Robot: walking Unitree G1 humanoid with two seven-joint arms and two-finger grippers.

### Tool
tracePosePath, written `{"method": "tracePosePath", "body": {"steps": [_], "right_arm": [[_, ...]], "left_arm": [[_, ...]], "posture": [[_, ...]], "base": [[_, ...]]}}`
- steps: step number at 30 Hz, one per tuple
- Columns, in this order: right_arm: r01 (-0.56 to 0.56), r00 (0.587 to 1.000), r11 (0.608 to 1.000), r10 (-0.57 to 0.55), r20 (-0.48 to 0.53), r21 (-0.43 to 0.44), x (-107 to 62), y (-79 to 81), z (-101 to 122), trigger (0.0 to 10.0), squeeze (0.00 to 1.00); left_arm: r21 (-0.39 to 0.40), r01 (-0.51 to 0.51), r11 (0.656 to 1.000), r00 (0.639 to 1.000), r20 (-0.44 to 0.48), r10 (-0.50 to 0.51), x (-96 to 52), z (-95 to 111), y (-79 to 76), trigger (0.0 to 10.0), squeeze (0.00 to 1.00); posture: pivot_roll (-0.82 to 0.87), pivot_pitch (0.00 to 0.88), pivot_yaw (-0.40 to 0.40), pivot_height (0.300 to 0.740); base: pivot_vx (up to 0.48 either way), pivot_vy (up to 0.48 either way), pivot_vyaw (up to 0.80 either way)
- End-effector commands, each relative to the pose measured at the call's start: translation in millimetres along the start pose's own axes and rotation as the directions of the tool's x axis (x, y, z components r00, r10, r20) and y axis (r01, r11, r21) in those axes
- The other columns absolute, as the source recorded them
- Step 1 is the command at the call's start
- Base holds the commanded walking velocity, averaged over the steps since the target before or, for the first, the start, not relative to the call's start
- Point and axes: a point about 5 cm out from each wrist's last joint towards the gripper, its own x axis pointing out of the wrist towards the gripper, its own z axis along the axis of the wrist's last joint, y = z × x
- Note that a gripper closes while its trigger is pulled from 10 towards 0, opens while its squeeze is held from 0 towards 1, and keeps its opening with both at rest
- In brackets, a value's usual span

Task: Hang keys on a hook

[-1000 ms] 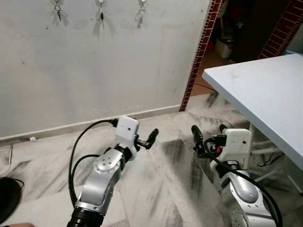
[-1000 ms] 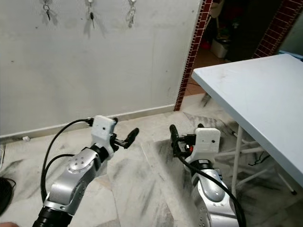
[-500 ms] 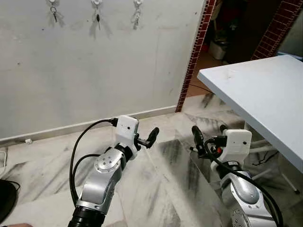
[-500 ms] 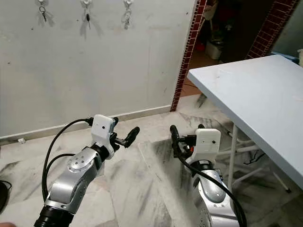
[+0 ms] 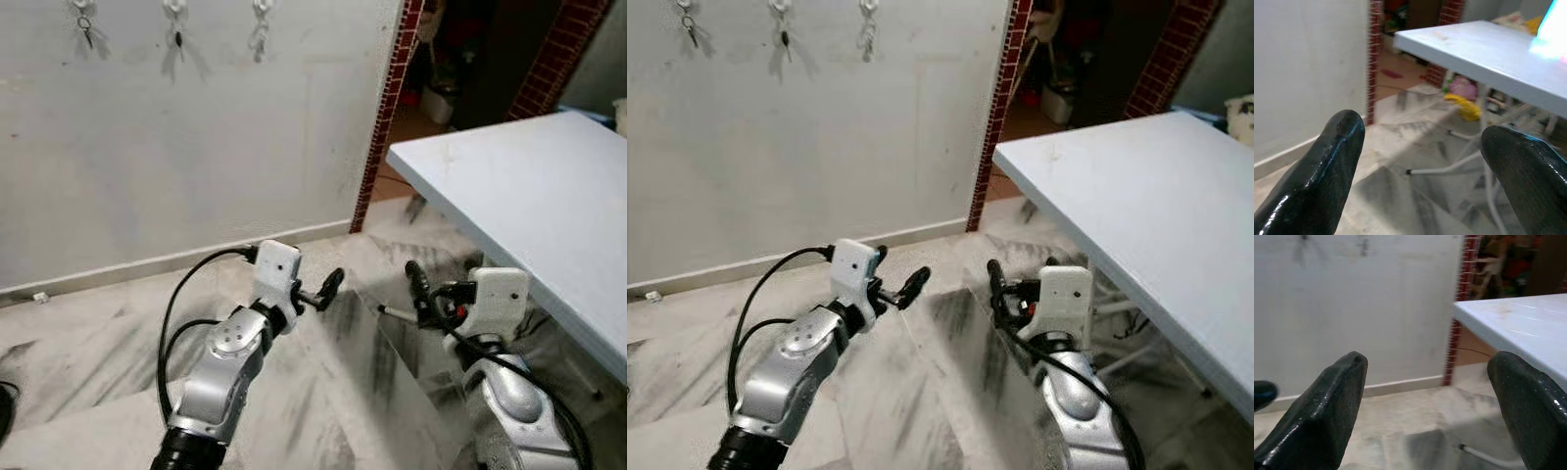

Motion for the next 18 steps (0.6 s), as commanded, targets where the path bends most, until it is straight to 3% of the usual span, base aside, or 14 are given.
{"method": "tracePosePath", "body": {"steps": [1,13,18], "right_arm": [[0.018,1.0,1.0,-0.018,0.009,-0.022,0.1,-6.8,2.8,10.0,0.0],[0.02,1.0,1.0,-0.02,0.01,-0.004,0.5,-6.2,2.8,10.0,0.0],[0.02,1.0,1.0,-0.02,0.007,-0.004,0.4,-5.7,2.8,10.0,0.0]], "left_arm": [[-0.009,0.011,1.0,1.0,-0.002,-0.011,2.5,0.6,-3.8,10.0,0.0],[-0.01,0.008,1.0,1.0,0.0,-0.008,1.7,0.7,-3.8,10.0,0.0],[-0.023,0.004,1.0,1.0,0.0,-0.004,1.3,0.2,-4.6,10.0,0.0]], "posture": [[0.06,0.003,-0.066,0.74],[0.07,0.01,-0.067,0.74],[0.06,0.015,-0.068,0.74]], "base": [[0.0,-0.382,0.0],[0.0,-0.357,0.0],[0.0,0.0,0.0]]}}
